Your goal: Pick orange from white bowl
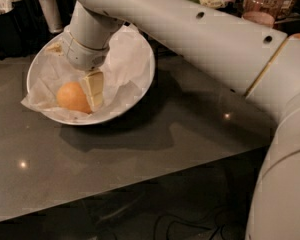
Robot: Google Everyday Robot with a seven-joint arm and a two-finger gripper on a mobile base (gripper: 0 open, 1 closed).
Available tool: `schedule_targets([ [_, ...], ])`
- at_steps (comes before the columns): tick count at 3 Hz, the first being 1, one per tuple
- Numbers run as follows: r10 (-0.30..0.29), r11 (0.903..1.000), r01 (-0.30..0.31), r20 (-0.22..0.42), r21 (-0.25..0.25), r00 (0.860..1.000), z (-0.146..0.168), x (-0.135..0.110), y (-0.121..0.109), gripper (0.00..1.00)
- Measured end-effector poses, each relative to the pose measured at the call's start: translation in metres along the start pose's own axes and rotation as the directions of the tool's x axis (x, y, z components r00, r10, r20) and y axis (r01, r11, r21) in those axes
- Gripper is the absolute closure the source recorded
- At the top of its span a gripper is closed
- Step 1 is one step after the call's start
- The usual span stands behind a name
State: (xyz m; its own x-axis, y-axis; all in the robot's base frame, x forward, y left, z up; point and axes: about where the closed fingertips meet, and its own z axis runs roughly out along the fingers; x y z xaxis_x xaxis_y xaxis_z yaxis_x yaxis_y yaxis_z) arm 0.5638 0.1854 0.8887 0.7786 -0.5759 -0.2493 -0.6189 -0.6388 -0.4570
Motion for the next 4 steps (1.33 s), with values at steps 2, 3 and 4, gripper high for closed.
schedule_targets([
  [2, 0.001, 1.0, -0.001, 0.018, 0.0, 1.0, 0.006, -0.005, 0.002, 0.19],
  [3, 0.013, 0.9999, -0.013, 0.028, -0.007, 1.0, 0.009, -0.007, 0.007, 0.41],
  [4, 0.037, 0.9992, -0.036, 0.04, -0.02, 0.999, 0.011, -0.006, 0.016, 0.65],
])
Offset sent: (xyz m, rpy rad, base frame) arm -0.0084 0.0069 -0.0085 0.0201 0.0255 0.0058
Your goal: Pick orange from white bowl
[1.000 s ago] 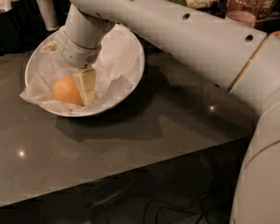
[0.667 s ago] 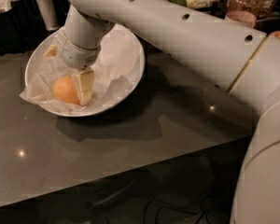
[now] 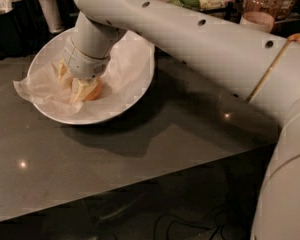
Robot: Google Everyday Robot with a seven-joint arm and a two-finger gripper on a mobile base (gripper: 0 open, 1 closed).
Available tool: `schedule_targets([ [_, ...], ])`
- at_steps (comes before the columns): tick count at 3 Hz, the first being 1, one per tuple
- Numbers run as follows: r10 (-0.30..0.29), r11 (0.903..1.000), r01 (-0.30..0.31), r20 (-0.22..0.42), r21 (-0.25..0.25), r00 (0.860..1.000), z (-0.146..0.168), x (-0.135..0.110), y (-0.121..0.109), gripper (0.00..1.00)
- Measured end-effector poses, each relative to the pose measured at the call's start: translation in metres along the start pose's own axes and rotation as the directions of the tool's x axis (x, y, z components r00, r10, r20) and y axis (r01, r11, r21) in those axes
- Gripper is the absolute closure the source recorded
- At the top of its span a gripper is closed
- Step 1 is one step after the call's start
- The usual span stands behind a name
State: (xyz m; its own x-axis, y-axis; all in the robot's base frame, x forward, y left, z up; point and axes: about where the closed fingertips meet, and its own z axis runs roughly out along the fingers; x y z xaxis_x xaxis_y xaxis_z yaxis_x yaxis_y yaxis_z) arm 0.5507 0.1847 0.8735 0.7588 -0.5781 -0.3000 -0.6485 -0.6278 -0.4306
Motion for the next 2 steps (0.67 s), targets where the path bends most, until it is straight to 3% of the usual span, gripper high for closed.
schedule_targets([
  [1, 0.0, 1.0, 0.0, 0.0, 0.0, 1.0, 0.0, 0.0, 0.0, 0.88],
  [2, 0.0, 1.0, 0.0, 0.0, 0.0, 1.0, 0.0, 0.0, 0.0, 1.0],
])
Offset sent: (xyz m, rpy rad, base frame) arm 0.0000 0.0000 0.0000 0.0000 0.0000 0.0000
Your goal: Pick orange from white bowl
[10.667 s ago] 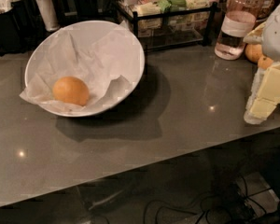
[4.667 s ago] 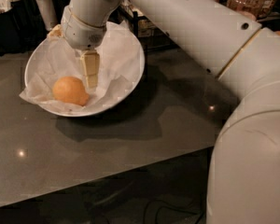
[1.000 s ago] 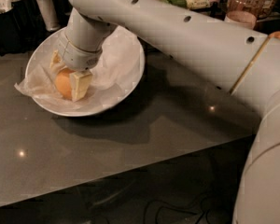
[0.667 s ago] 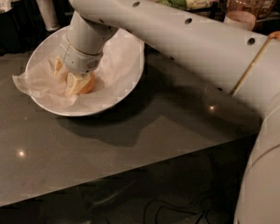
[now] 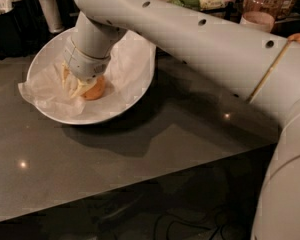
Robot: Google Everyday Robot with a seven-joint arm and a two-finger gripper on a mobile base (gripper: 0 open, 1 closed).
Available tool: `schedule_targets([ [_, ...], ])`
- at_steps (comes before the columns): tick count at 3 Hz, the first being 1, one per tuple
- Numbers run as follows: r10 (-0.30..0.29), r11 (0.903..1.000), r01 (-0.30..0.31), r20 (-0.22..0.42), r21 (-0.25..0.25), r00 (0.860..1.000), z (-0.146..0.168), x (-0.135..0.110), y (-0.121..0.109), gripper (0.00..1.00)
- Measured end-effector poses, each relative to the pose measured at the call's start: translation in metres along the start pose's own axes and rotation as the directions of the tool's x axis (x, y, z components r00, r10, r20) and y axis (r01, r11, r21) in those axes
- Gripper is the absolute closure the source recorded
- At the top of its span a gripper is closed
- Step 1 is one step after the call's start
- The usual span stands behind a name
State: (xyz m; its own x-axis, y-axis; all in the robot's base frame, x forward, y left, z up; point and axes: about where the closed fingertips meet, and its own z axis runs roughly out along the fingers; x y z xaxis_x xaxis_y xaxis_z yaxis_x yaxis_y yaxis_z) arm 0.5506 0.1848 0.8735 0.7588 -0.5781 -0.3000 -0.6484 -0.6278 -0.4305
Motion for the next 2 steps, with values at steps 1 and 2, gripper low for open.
schedule_targets([
  [1, 0.0, 1.0, 0.0, 0.0, 0.0, 1.0, 0.0, 0.0, 0.0, 0.81],
  [2, 0.0, 1.0, 0.0, 0.0, 0.0, 1.0, 0.0, 0.0, 0.0, 0.58],
])
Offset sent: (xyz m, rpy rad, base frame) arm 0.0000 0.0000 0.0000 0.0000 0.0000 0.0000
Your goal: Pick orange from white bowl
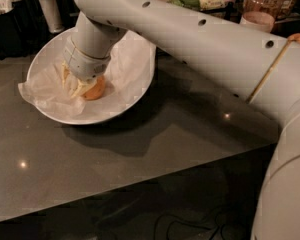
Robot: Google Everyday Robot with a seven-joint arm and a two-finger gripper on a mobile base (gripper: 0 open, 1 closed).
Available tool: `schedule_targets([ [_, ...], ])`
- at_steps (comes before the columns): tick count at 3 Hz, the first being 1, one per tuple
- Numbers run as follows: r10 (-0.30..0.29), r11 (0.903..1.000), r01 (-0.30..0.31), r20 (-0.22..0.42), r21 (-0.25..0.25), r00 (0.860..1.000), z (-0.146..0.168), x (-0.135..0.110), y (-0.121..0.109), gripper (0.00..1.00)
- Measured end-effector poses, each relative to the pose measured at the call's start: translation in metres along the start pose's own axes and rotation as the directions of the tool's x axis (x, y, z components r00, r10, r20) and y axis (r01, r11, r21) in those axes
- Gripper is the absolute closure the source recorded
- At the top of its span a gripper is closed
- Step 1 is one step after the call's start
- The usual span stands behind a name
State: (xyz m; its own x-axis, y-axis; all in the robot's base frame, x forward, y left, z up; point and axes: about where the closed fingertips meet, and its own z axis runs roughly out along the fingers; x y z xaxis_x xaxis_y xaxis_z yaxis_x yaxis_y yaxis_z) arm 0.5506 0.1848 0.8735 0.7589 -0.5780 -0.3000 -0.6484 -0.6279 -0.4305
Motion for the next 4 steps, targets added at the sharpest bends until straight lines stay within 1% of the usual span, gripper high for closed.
schedule_targets([
  [1, 0.001, 1.0, -0.001, -0.001, 0.0, 1.0, 0.0, 0.0, 0.0, 0.35],
  [2, 0.003, 0.9998, -0.002, -0.025, 0.021, 1.0, -0.012, -0.004, -0.003, 0.12],
  [3, 0.008, 0.9992, -0.005, -0.059, 0.039, 0.998, -0.027, -0.008, -0.006, 0.0],
  [4, 0.008, 0.9992, -0.006, -0.06, 0.039, 0.998, -0.028, -0.008, -0.006, 0.0],
])
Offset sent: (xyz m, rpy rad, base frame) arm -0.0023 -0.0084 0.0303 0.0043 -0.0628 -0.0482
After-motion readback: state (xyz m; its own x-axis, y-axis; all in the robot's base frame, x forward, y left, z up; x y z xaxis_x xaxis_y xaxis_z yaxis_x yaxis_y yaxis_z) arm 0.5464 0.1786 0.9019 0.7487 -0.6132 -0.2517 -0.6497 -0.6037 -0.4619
